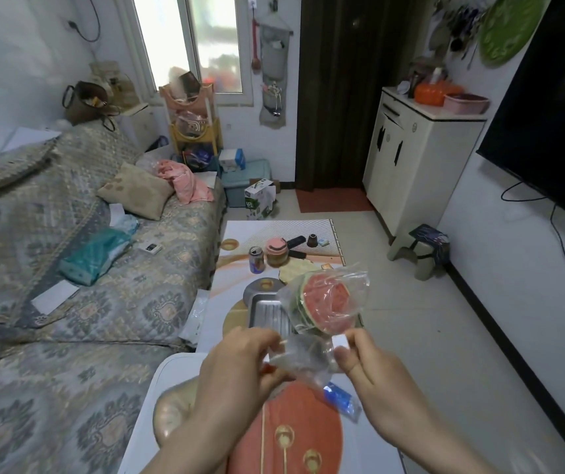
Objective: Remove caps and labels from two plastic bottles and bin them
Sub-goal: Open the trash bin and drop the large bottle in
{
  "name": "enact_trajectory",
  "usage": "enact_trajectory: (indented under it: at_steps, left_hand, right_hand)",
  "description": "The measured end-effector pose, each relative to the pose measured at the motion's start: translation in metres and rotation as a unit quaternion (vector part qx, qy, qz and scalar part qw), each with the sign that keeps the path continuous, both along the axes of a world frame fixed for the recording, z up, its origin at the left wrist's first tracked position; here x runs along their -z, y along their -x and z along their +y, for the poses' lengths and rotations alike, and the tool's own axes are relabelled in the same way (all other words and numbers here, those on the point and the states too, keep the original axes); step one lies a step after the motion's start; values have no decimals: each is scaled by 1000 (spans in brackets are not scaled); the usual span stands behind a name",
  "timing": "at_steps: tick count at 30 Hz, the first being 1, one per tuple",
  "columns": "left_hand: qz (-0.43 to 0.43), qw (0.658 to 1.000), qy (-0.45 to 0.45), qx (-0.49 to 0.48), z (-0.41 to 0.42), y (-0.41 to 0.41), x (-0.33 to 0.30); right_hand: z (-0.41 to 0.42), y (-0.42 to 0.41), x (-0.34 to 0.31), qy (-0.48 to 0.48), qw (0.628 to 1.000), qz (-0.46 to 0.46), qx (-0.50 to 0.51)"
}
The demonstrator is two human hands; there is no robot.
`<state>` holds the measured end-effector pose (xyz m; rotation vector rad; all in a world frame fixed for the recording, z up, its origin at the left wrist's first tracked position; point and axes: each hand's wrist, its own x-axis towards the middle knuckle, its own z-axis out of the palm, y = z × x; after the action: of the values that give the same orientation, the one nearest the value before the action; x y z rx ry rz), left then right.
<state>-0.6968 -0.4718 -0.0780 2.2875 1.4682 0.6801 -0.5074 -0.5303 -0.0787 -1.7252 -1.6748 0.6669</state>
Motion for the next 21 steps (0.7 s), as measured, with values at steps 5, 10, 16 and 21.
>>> enact_trajectory:
  at_steps: [5,10,16,21]
  left_hand:
    - [-113,944,299,81,19,19,-11]
    - [-166,882,418,139,25,22,-12]
    - [-167,931,314,88,13,17,7]
    - [-127,963,235,37,4,17,30]
  right_hand:
    - [1,-7,-7,-39,993,38,-104]
    - [4,-10,-12,-81,985,-9,-153]
    - [8,-8,-2,-78,989,16,-121]
    - [7,-3,20,-55,994,5,-91]
